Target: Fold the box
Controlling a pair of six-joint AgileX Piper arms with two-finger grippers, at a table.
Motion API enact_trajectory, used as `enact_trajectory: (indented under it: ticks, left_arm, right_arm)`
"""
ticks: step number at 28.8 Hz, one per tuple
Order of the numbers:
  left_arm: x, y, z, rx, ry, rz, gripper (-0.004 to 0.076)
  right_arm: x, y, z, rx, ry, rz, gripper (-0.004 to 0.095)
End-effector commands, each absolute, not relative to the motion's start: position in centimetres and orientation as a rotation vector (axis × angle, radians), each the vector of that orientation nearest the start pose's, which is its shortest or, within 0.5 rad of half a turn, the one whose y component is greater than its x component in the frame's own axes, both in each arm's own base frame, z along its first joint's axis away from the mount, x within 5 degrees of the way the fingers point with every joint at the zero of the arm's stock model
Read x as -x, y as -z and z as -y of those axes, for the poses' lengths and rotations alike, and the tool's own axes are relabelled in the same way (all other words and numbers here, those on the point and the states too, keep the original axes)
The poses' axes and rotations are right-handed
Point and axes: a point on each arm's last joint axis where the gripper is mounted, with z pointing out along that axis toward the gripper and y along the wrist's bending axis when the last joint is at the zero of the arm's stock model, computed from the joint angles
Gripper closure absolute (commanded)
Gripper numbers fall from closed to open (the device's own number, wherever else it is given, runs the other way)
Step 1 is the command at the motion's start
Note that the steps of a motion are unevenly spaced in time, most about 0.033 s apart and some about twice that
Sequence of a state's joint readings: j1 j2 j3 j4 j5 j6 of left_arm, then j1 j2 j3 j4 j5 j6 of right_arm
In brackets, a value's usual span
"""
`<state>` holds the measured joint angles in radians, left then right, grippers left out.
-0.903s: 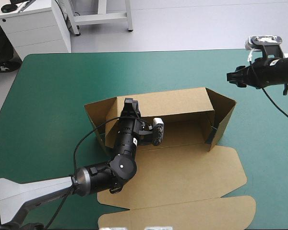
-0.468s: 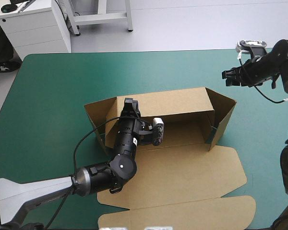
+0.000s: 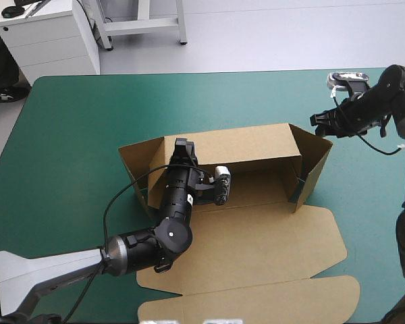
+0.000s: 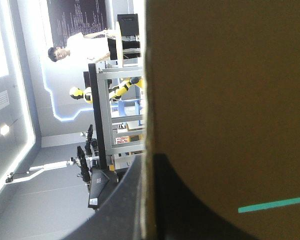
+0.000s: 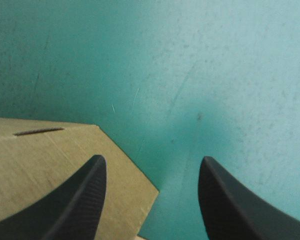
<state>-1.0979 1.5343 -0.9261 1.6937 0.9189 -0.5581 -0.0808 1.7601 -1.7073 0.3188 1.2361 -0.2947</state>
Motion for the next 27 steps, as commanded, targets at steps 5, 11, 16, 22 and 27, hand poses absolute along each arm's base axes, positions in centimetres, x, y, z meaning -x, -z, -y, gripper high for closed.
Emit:
enact_trajectory:
  ticks: [5,11,16,22,27]
  left_arm:
    - [-20.3,-31.0,24.0,-1.298,-0.996,-1.176,0.0734]
    - [-20.3,-31.0,24.0,-1.275,-0.972,-1.193,0.0734]
    - [-20.3,-31.0,24.0,-1.27,-0.967,-1.197,0.0734]
    - [-20.3,-31.0,24.0,-1.27,-0.967,-1.197,0.0734]
    - [-20.3,-31.0,24.0,-1.27,-0.967,-1.197,0.0734]
  right_arm:
    - [-34.0,-35.8,-0.1,0.27,-0.359,-2.642,0.04]
    - [-31.9,-35.9,-0.8,0.342,-0.404,-2.589,0.04]
    - [-30.5,-34.9,-1.3,0.444,-0.458,-2.577,0.04]
    - [-29.1,-33.0,-1.7,0.614,-0.488,-2.581,0.0435]
    - [-29.1,-32.8,-2.1,0.648,-0.534,-2.529,0.0441]
